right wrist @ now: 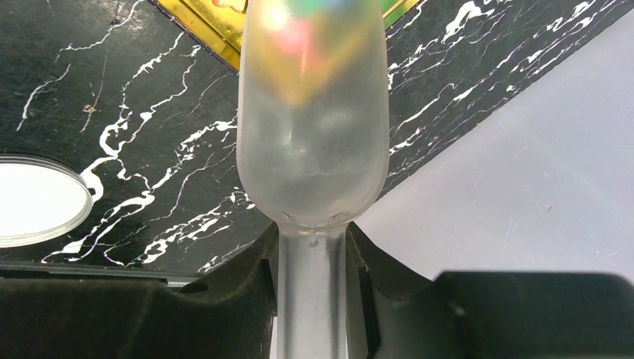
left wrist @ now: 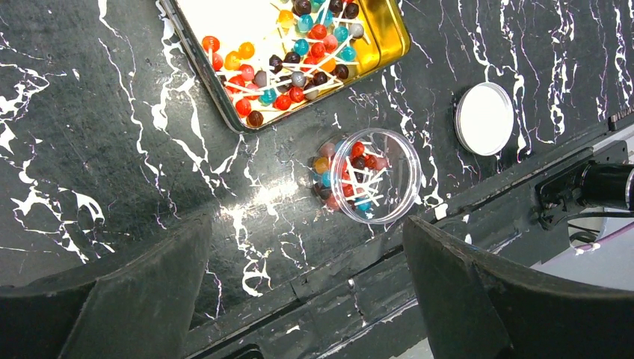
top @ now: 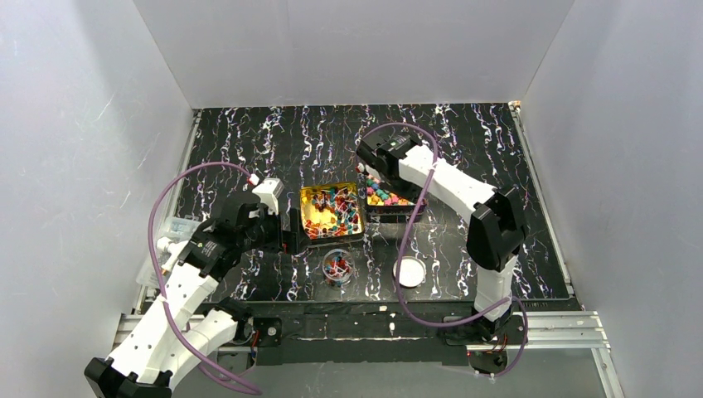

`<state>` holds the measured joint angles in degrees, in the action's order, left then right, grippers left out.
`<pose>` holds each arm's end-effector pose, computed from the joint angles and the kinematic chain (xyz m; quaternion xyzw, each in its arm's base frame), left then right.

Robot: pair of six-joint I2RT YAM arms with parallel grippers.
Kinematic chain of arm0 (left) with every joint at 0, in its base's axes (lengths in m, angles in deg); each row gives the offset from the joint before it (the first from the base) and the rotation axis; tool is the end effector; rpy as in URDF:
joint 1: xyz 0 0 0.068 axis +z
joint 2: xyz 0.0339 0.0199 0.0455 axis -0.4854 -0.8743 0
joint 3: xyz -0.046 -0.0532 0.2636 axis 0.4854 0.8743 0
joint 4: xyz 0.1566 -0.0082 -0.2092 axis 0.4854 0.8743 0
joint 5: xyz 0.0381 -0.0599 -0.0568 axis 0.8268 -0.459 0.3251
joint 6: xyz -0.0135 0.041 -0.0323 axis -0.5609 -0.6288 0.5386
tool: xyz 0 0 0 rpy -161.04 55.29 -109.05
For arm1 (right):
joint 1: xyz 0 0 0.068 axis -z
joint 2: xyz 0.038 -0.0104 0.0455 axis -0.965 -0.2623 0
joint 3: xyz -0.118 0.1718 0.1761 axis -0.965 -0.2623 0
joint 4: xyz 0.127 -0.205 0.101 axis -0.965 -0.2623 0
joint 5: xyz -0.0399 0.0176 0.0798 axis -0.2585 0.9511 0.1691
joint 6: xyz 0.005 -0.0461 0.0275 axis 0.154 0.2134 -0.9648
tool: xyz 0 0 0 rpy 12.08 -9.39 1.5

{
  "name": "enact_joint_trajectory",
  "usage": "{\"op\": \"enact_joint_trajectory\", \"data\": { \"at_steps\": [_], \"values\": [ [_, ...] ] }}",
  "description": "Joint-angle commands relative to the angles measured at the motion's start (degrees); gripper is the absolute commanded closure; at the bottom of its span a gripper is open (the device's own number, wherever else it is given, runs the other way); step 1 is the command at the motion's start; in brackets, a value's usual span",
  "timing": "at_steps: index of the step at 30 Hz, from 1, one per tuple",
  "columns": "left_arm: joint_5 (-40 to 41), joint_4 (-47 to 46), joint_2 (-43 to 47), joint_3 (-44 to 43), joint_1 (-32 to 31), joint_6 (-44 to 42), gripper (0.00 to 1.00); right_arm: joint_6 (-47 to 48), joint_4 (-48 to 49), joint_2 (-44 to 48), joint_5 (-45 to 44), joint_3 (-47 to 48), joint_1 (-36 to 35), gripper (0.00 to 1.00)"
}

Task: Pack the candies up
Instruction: Scoop the fake candies from the storage box.

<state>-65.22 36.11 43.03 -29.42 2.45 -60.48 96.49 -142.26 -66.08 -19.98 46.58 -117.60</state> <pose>0.1415 -0.0776 0.3056 0.0946 0.8782 -0.2516 0.3955 0.2829 0.2365 0.2797 -0.4693 0.8367 -0.2516 0.1279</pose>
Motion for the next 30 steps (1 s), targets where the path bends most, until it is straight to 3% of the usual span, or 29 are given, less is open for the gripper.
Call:
{"op": "enact_joint_trajectory", "data": {
  "at_steps": [1,18,30],
  "values": [
    [-0.87,0.10,0.78,0.53,0.31,-0.52,0.02,-0.19,-2.26,-1.47,-2.44,2.64,0.26,0.99],
    [0.15,0.53,0.63,0.47,0.31,-0.86,0.02,0.61,-1.69,-6.87,-2.79,3.12,1.32,0.99],
    [1.03,0.88,0.05,0.27,0.31,-1.13,0.02,0.04,-1.72,-15.07,1.10,11.25,1.63,0.99]
  ]
}}
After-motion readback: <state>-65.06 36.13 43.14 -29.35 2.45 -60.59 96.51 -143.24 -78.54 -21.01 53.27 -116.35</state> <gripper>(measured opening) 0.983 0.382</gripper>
